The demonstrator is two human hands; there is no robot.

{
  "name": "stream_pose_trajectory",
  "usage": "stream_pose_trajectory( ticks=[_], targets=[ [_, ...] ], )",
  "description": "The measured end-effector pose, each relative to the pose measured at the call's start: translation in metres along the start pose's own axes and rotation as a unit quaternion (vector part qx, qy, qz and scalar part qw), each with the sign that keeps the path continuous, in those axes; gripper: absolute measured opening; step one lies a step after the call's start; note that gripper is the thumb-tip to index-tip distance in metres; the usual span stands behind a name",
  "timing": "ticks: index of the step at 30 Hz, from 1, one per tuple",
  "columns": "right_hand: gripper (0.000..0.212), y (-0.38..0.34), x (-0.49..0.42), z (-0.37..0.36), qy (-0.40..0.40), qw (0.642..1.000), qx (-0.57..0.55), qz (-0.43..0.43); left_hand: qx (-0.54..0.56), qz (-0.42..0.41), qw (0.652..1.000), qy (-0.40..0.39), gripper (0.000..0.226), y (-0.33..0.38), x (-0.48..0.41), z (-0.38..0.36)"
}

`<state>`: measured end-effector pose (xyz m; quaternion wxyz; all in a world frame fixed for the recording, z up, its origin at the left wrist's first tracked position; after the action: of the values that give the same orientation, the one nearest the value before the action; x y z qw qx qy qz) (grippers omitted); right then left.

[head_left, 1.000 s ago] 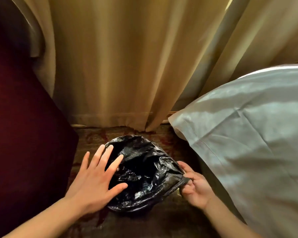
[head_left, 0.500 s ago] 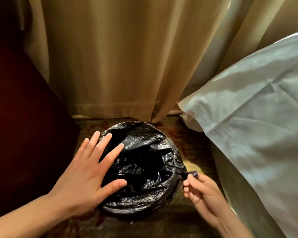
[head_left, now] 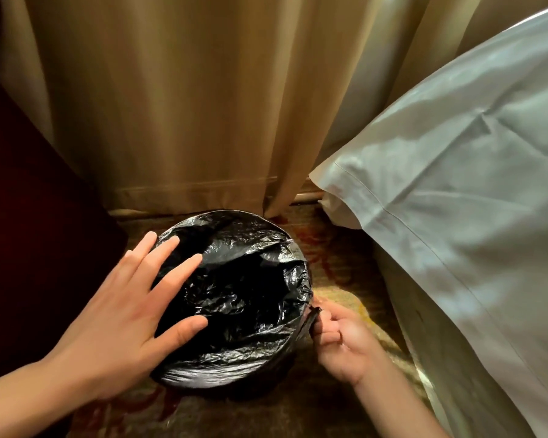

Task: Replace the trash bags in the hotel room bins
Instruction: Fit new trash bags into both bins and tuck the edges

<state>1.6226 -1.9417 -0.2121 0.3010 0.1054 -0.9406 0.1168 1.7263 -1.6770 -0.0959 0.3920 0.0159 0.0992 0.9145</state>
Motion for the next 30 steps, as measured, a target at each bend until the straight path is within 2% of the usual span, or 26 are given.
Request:
stream_pose_trajectory(
  ticks=[2, 4, 6, 8, 10, 13, 16, 18, 20, 22, 24, 25, 27, 28, 30],
  targets=[
    [0.084, 0.008, -0.001, 0.007, -0.029, 0.998, -0.046, 0.039, 0.003, 0.002, 1.0, -0.001, 0.075, 0.001, 0.0, -0.001],
    [0.092, 0.013, 0.004, 0.009, -0.022, 0.995, -0.049, 0.084, 0.004, 0.002, 1.0, -0.003, 0.074, 0.0, 0.001, 0.0],
    [0.079, 0.013, 0.013, 0.007, -0.014, 0.994, -0.008, 0.111, 0.006, 0.004, 1.0, -0.006, 0.074, -0.001, 0.002, 0.0],
    [0.043, 0.006, 0.019, 0.005, 0.008, 0.986, 0.09, 0.139, 0.01, 0.007, 1.0, -0.007, 0.073, -0.002, 0.002, 0.001],
    [0.012, 0.002, 0.02, 0.001, 0.05, 0.954, 0.239, 0.176, 0.008, 0.005, 1.0, -0.005, 0.073, -0.002, 0.002, 0.001],
    [0.023, -0.003, 0.015, -0.002, 0.091, 0.894, 0.369, 0.236, 0.007, 0.003, 1.0, -0.005, 0.073, -0.001, 0.001, 0.0],
    [0.013, -0.005, 0.009, -0.004, 0.107, 0.879, 0.39, 0.251, 0.008, 0.005, 1.0, -0.006, 0.074, 0.0, 0.001, 0.0],
    [0.012, -0.001, 0.004, -0.003, 0.106, 0.888, 0.377, 0.241, 0.006, 0.006, 1.0, -0.006, 0.075, 0.001, 0.001, 0.0],
    [0.012, 0.002, 0.002, -0.003, 0.112, 0.917, 0.323, 0.206, 0.004, 0.006, 1.0, -0.005, 0.075, 0.001, 0.001, 0.0],
    [0.017, 0.001, -0.001, -0.001, 0.099, 0.963, 0.213, 0.129, 0.004, 0.008, 1.0, -0.006, 0.075, 0.002, 0.001, 0.001],
    [0.032, 0.002, -0.003, 0.002, 0.045, 0.996, 0.072, 0.034, 0.005, 0.011, 1.0, -0.007, 0.076, 0.002, 0.001, 0.001],
    [0.046, 0.004, -0.002, 0.003, 0.016, 1.0, 0.019, 0.005, 0.007, 0.012, 1.0, -0.007, 0.076, 0.002, 0.001, 0.001],
    [0.074, 0.007, 0.0, 0.005, -0.023, 0.998, -0.051, 0.009, 0.008, 0.012, 1.0, -0.008, 0.076, 0.002, 0.001, 0.001],
    [0.082, 0.008, 0.001, 0.008, -0.024, 0.997, -0.068, 0.029, 0.007, 0.012, 1.0, -0.007, 0.076, 0.002, 0.001, 0.001],
    [0.082, 0.013, 0.004, 0.012, -0.015, 0.995, -0.081, 0.054, 0.009, 0.013, 1.0, -0.006, 0.075, 0.002, 0.001, 0.002]
  ],
)
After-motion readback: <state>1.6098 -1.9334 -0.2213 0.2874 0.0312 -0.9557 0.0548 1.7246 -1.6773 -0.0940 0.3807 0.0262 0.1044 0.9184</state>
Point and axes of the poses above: each hand's wrist, its own x-axis away from the middle knuckle, its own z-axis out of the back of the hand, y = z × x, the point moved 2 cm from there along -x, towards the middle knuckle, and after that the axes turned 1 degree about x, right-handed, at the moved point
